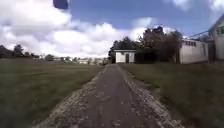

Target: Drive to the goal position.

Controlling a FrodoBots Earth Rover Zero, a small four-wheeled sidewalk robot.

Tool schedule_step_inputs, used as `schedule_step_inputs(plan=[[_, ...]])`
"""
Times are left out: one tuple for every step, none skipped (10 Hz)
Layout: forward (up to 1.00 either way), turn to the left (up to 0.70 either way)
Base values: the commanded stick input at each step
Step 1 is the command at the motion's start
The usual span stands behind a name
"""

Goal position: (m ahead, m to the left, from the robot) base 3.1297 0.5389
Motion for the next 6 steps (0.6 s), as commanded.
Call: schedule_step_inputs(plan=[[1.00,0.01],[1.00,0.01],[1.00,0.01],[1.00,0.01],[1.00,0.01],[1.00,0.01]])
